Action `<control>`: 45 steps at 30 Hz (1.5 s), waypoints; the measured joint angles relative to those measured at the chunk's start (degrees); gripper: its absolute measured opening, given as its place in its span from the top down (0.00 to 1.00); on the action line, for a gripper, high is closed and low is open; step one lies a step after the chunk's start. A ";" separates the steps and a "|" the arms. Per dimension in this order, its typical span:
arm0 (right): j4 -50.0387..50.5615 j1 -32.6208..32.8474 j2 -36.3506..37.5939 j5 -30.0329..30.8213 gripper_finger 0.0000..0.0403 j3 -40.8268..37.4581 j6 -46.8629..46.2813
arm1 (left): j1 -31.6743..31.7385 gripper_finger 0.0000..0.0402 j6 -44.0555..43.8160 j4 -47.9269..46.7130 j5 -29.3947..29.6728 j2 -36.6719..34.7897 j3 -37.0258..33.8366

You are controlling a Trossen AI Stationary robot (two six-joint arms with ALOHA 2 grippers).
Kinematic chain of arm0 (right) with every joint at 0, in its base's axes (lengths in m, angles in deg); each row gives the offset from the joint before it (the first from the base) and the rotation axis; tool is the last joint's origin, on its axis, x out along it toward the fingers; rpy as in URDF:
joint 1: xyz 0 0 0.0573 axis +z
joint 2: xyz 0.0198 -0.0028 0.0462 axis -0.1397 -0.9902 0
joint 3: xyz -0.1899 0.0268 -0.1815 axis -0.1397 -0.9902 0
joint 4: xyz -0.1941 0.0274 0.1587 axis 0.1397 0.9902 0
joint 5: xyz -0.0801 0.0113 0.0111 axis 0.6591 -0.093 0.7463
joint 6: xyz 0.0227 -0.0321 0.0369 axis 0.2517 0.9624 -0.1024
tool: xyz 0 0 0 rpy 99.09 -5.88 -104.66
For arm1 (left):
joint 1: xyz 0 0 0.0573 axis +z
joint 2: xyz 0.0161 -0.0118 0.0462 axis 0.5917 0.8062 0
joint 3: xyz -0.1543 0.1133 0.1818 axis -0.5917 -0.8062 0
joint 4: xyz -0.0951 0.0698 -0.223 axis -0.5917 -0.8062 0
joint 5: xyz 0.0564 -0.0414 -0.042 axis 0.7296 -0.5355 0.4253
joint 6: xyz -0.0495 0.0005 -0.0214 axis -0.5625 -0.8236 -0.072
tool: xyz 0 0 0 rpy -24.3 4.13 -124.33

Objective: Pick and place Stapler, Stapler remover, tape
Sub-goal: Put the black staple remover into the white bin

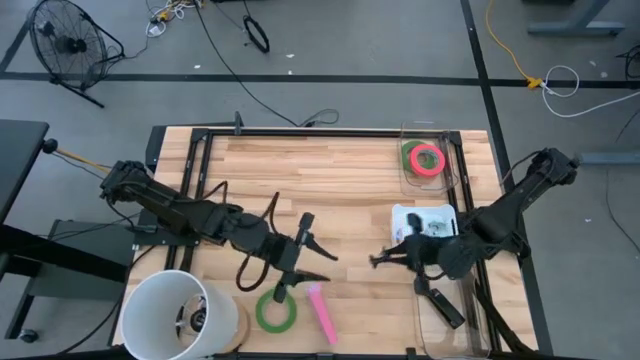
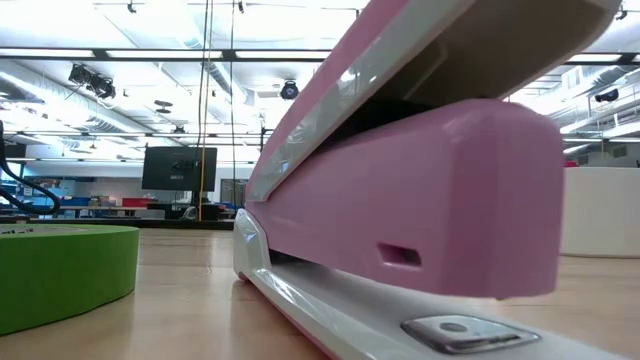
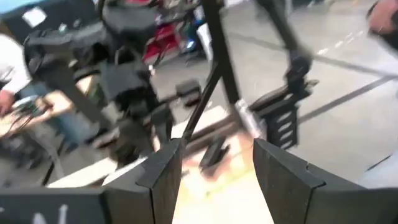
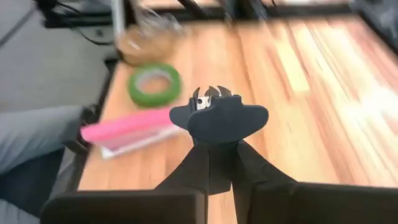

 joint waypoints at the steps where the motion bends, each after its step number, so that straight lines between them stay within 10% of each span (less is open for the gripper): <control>1: 3.10 0.37 0.80 0.52 0.94 0.00 -3.05 | 0.16 0.50 -0.42 -1.29 1.03 -0.04 0.00; 18: 51.14 1.11 5.66 -4.48 0.94 -0.13 -45.34 | 1.01 0.50 -7.47 -10.45 3.31 -0.06 0.02; 39: 57.88 1.02 5.65 -0.15 0.93 -0.15 -50.42 | 0.61 0.50 -8.98 -14.31 3.24 -0.02 0.02; 45: 57.88 1.02 5.64 0.40 0.67 -0.15 -50.19 | 0.60 0.50 -9.04 -14.39 3.22 0.02 0.02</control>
